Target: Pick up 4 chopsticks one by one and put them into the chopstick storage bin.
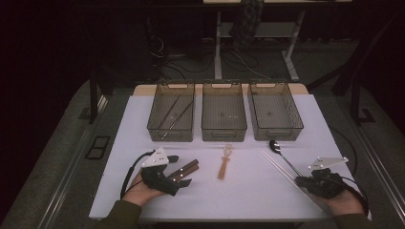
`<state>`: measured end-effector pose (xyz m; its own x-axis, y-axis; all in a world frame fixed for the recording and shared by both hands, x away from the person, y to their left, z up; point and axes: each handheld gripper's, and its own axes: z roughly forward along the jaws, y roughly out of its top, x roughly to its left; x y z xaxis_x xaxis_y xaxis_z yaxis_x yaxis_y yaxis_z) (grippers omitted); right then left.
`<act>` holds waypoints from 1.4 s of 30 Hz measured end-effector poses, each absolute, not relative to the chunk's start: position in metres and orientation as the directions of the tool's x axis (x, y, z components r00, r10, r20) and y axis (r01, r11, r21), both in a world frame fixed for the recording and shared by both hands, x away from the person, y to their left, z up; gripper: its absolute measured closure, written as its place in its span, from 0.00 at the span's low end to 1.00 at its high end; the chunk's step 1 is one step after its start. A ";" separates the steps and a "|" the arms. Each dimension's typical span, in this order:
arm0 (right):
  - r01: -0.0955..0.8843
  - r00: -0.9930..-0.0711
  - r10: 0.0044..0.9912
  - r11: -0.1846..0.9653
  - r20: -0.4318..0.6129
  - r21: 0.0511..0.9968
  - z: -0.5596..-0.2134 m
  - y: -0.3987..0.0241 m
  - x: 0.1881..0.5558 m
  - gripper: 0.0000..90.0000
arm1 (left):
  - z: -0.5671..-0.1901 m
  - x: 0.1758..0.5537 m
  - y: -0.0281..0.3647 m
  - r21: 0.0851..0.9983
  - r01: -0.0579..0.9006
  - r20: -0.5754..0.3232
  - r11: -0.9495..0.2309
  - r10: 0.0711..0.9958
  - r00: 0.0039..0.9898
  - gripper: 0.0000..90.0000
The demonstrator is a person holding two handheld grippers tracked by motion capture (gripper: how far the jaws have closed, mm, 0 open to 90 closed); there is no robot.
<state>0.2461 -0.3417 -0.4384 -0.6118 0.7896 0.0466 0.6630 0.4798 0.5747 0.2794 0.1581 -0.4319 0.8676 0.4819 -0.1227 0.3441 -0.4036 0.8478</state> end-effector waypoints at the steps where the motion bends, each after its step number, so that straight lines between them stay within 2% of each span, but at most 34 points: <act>1: 0.668 -0.608 0.792 0.475 0.053 0.573 -0.438 -0.342 0.246 0.93 | -0.432 0.279 0.158 0.847 0.344 -0.123 -0.404 0.481 0.868 0.03; 14: 0.663 -0.605 0.793 0.448 0.076 0.600 -0.429 -0.344 0.248 0.93 | -0.432 0.279 0.158 0.846 0.345 -0.125 -0.407 0.478 0.870 0.02; 25: 0.638 -0.644 0.758 0.459 0.102 0.619 -0.416 -0.335 0.256 0.93 | -0.432 0.278 0.156 0.846 0.342 -0.126 -0.409 0.470 0.874 0.03; 32: 0.628 -0.661 0.738 0.443 0.138 0.640 -0.405 -0.323 0.264 0.93 | -0.431 0.275 0.157 0.848 0.337 -0.126 -0.408 0.462 0.878 0.02; 42: 0.585 -0.691 0.710 0.439 0.136 0.681 -0.390 -0.297 0.274 0.93 | -0.432 0.275 0.155 0.844 0.338 -0.129 -0.416 0.455 0.881 0.00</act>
<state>0.2745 -0.2969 -0.3905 -0.6908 0.7102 0.1356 0.5854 0.4392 0.6814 0.2751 0.1551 -0.4324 0.8813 0.4546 -0.1291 0.3383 -0.4162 0.8440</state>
